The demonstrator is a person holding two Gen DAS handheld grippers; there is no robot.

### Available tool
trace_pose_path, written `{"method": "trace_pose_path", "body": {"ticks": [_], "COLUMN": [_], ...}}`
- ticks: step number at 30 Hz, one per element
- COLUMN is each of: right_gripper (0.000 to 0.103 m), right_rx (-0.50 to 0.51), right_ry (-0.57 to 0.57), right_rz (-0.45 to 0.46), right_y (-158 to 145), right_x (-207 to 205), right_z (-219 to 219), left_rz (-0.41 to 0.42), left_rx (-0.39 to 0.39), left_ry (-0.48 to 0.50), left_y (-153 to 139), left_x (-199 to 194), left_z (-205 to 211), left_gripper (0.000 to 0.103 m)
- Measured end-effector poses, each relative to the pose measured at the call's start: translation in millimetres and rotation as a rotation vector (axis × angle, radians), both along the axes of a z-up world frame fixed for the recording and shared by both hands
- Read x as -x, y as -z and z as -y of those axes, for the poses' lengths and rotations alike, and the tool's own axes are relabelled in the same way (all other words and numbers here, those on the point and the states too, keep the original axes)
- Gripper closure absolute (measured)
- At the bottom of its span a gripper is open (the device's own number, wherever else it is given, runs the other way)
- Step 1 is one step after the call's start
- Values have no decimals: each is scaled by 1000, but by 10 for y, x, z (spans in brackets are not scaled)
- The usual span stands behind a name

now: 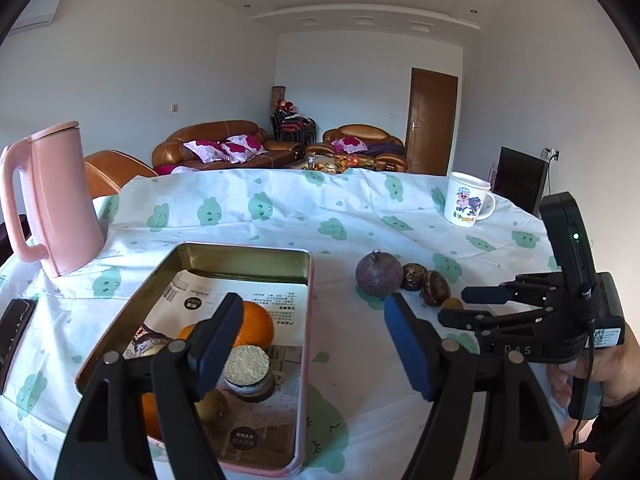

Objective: Organize fruits
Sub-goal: 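Move both open tools back to the remaining fruit beside the tin, then grasp a round brown cake with the left tool while the right grasps a small yellow fruit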

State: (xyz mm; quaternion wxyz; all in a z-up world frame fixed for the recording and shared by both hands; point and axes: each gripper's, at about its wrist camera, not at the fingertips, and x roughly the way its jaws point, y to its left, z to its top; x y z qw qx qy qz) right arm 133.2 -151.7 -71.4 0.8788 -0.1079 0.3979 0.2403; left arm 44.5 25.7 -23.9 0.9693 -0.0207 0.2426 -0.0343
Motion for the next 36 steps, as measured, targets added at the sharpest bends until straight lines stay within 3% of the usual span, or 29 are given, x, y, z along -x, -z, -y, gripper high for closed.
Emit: {"method": "trace_pose_path", "body": {"ticks": [4,6,13,18,24,28,34,36], "right_gripper": [64,76,76,76,76,76,76,75], "right_rx": [14,14,-12,20,24,-18,-65,-73], "right_ry": [12,15,42,125,201,223,231,232], "right_rz": [-28,-49,-23,49,73,73,69,66], "right_y": [52,89,36,-40,-78,-107,-128,-130], "right_x": [-73,-119,-100,-136,-206,-219,-216,-219], "right_z": [0,18,140,335,620,745,828,839], "left_rz": [-6,-13,-39,-55,-112,-166,-275,-284], "left_rx": [-16,-24,-24,-20,-26,-4,-32,-51], "left_ry": [27,39,76,102,167,199,230,220], "left_y": [-4,0,9,31,138,178,322,339], "left_x": [-71,-117,-268,-383,-631,-804,-1058,-1109], "left_z": [119,175,337,533,918,1090,1305,1343], "left_gripper": [28,28,28,28,28,36,57,57]}}
